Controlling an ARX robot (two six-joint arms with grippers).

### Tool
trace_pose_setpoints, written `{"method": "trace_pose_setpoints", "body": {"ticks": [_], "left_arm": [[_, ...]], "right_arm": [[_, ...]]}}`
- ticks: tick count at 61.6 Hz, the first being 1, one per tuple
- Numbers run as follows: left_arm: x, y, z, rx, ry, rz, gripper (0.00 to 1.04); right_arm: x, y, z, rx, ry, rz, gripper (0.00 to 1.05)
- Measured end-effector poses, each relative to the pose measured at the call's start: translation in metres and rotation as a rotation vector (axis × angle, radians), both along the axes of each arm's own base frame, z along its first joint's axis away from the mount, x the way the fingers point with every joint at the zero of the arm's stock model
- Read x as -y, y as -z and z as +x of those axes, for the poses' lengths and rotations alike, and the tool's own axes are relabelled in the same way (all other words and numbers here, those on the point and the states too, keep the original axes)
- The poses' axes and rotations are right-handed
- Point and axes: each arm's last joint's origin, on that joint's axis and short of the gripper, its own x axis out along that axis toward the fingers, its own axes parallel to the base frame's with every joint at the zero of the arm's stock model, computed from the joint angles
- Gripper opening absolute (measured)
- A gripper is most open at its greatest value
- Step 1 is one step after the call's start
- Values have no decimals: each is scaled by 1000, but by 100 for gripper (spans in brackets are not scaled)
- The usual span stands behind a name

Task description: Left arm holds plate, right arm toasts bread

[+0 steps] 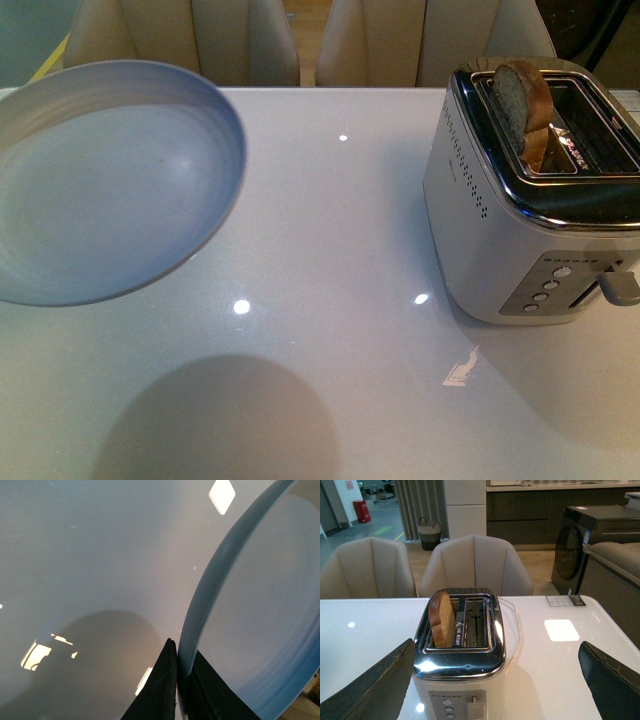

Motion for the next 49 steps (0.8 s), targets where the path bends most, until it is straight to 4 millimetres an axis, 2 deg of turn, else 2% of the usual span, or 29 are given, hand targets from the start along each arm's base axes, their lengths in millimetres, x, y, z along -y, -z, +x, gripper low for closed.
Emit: {"method": "trace_pose_setpoints", "body": {"ticks": [8,15,18,24,38,49], "left_arm": [[-27,26,4,4,-31,21,3],[-48,60,4,-27,-57,45,3],[-55,79,3,-50,-59,46,3],[-60,104,2,-81,-55,40,3],[-70,138,22,-83,-55,43,3],[-76,155,35,-107,-63,41,3]], "right_arm": [[0,0,0,0,0,0,96],[0,0,0,0,0,0,96],[0,0,0,0,0,0,96],[0,0,0,0,0,0,96],[0,0,0,0,0,0,96],[0,0,0,0,0,0,96]]}}
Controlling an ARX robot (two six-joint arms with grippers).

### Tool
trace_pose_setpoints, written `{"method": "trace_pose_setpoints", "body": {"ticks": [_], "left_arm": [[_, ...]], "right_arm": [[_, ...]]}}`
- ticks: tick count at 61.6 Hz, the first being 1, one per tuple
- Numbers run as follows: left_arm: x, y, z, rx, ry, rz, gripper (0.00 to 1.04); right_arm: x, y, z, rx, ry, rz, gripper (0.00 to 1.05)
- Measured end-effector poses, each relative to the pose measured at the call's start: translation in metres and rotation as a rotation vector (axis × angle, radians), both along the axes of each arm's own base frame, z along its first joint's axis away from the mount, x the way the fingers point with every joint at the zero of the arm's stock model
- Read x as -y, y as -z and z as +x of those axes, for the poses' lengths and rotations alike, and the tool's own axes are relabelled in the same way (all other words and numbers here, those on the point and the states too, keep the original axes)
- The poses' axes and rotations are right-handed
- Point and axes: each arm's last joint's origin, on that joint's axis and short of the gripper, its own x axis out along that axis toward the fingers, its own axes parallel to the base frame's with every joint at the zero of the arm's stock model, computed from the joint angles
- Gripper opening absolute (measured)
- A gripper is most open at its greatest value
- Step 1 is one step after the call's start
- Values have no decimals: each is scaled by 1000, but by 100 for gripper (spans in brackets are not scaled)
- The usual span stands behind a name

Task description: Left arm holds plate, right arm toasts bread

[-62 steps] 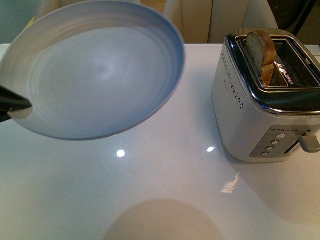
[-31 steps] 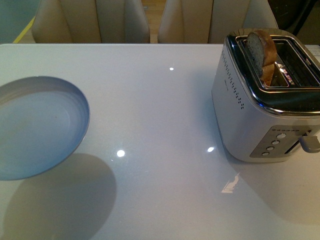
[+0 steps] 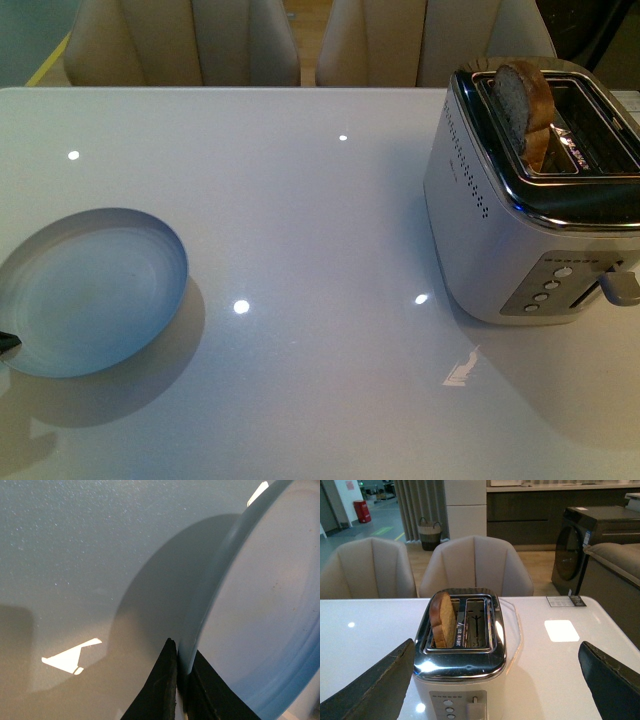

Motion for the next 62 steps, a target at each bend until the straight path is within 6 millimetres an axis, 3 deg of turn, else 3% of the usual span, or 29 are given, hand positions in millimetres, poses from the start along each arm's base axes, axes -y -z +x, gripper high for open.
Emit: {"method": "trace_pose_setpoints", "body": {"ticks": [22,34,43,51,55,62], "left_arm": [[-7,16,14,-24,-13,-7,3],[-7,13,15,2,-10,-14,43],[-9,4,-4,23,-36,-9,68],[-20,-40,-41,153,-87,52,99],[-19,-70,-49,226,-75,79,97],[-1,-150,-57,433,-10,173,98]], "right_arm": [[0,0,0,0,0,0,96],[0,0,0,0,0,0,96],[0,0,0,0,0,0,96],[0,0,0,0,0,0,96],[0,0,0,0,0,0,96],[0,0,0,0,0,0,96]]}}
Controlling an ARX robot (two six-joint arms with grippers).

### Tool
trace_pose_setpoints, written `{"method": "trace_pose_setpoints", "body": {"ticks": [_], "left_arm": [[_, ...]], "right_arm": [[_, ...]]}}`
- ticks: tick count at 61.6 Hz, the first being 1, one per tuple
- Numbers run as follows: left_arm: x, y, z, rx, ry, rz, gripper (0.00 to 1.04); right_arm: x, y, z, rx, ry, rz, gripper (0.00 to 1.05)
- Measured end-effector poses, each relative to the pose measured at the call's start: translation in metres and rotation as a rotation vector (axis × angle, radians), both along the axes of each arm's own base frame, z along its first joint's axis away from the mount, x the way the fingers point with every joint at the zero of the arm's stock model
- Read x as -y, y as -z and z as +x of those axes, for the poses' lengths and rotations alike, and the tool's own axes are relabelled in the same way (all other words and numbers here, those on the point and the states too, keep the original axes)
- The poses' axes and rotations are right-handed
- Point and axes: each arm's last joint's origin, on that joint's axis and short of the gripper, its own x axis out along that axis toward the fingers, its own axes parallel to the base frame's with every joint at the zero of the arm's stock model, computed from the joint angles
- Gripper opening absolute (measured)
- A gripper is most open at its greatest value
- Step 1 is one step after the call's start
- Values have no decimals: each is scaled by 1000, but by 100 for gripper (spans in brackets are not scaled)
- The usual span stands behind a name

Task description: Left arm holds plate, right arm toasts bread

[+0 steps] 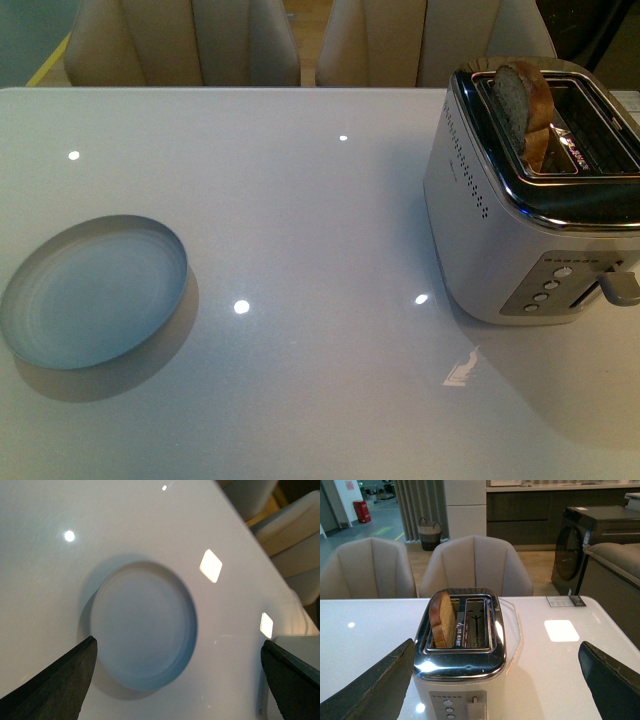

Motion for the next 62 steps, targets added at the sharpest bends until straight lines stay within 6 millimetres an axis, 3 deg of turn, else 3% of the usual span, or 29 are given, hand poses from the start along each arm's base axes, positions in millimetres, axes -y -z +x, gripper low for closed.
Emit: {"method": "trace_pose_setpoints", "body": {"ticks": [6,10,16,24,36,62], "left_arm": [[11,-41,-8,124,2,85,97],[27,-54,-19,398,-13,426,81],[54,-65,-45,531,36,629,63],[70,-70,-63,605,35,721,38],[83,-59,-75,590,46,732,3],[102,-48,-92,612,48,743,3]], "right_arm": [[0,0,0,0,0,0,96],[0,0,0,1,1,0,96],[0,0,0,0,-2,0,96],[0,0,0,1,0,0,96],[0,0,0,1,0,0,96],[0,0,0,0,0,0,96]]}}
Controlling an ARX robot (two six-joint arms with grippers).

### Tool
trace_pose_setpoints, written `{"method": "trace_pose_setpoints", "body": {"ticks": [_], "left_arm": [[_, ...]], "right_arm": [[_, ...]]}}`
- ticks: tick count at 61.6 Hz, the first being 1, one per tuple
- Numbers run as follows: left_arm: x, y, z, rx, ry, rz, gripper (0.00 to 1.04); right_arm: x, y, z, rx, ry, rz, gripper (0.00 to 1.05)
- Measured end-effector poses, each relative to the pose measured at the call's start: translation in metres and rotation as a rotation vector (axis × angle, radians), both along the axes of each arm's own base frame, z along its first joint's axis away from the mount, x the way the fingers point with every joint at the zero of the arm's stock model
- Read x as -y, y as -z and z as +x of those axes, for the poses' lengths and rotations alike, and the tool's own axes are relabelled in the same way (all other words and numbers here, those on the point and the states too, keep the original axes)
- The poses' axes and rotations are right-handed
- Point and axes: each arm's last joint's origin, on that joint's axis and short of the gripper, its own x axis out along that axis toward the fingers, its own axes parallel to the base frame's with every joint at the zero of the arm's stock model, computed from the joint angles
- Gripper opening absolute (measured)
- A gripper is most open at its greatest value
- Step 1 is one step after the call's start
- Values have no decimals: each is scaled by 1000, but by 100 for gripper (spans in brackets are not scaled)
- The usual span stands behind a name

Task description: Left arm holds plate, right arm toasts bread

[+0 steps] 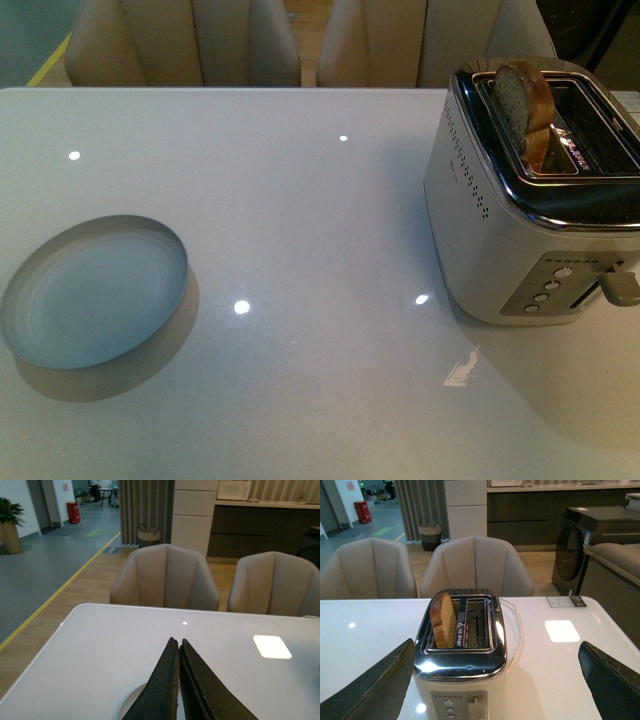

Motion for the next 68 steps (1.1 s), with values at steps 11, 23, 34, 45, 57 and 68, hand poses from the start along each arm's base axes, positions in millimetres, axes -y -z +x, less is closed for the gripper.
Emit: {"method": "trace_pose_setpoints", "body": {"ticks": [11,23,34,45,57,68], "left_arm": [[0,-1,-6,3,2,0,3],[0,-1,-11,4,2,0,3],[0,0,-15,5,2,0,3],[0,3,-25,-13,2,0,3],[0,2,-27,0,2,0,3],[0,2,-27,0,2,0,3]], "right_arm": [[0,0,0,0,0,0,96],[0,0,0,0,0,0,96],[0,0,0,0,0,0,96],[0,0,0,0,0,0,96],[0,0,0,0,0,0,96],[0,0,0,0,0,0,96]]}}
